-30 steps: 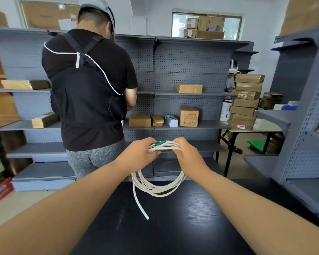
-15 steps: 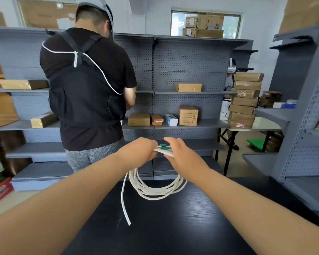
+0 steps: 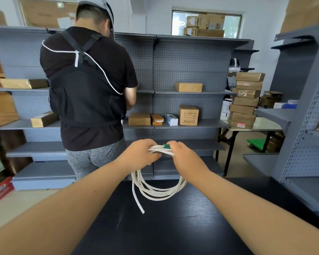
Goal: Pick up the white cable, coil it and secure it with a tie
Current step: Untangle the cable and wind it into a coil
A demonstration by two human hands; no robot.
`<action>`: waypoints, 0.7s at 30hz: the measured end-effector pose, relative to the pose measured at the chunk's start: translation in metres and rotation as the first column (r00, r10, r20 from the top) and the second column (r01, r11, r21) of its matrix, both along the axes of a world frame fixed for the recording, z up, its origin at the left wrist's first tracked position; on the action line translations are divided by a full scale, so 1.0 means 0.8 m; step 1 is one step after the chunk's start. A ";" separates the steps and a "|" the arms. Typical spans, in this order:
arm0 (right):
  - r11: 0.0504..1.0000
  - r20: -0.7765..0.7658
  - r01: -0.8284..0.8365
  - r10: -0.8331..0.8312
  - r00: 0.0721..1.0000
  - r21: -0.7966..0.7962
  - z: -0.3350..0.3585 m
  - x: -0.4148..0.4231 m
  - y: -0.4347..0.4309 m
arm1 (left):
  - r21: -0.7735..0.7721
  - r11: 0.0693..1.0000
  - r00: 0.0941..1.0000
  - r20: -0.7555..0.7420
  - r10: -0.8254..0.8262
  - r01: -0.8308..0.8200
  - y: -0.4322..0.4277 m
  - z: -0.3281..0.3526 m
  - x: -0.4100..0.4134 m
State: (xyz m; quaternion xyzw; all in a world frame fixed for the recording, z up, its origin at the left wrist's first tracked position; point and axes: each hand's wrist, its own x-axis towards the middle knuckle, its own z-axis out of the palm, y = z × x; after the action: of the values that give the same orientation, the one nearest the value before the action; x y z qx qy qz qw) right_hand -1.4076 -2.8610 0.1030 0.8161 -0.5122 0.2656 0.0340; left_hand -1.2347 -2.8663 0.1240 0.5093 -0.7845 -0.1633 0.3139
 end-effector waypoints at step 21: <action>0.971 0.406 -0.145 0.057 0.912 0.189 -0.001 -0.016 -0.011 | -0.059 0.978 0.940 0.271 0.207 -0.198 0.008 0.028 0.007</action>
State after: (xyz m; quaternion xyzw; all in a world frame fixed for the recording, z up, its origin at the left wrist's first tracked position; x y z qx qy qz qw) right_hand -1.4205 -2.8699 0.1019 0.7695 -0.4910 0.3701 -0.1729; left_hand -1.2288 -2.8602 0.1460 0.6000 -0.7665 -0.0457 0.2247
